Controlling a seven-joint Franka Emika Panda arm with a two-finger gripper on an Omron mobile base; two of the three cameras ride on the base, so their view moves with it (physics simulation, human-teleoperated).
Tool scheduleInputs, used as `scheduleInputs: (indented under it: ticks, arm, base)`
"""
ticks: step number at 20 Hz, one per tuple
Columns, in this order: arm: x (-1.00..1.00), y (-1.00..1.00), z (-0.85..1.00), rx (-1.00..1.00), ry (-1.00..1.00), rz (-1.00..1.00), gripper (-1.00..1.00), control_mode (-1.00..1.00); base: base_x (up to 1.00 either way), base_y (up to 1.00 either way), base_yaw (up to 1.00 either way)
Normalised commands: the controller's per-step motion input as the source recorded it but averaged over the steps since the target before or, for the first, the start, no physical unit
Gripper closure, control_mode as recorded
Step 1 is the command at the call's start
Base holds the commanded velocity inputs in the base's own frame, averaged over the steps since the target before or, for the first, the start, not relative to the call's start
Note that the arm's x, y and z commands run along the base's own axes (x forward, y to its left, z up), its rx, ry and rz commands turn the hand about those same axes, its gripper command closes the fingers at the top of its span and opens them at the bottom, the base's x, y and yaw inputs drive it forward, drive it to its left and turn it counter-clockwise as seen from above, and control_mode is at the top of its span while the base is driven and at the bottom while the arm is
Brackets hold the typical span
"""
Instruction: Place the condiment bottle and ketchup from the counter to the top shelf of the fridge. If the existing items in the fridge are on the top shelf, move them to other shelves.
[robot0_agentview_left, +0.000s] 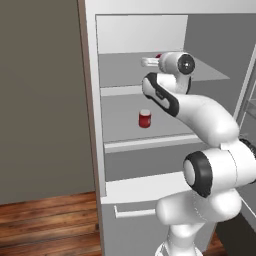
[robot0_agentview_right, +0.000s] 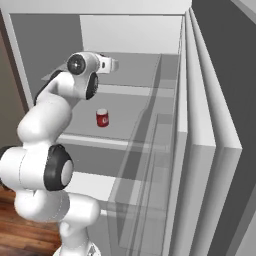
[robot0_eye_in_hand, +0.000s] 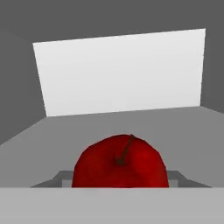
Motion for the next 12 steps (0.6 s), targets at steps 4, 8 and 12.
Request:
scheduleInputs:
  ticks: [4, 8, 12]
  arm:
    - [-1.0, 0.0, 0.76, 0.0, -0.28, 0.09, 1.0, -1.0]
    - [-1.0, -0.02, 0.79, 0.0, -0.04, 0.07, 1.0, -1.0]
    - [-1.0, -0.16, 0.56, -0.02, 0.01, 0.04, 1.0, -1.0]
  base:
    - [0.0, 0.0, 0.0]
    - [0.0, 0.0, 0.0]
    - [0.0, 0.0, 0.0]
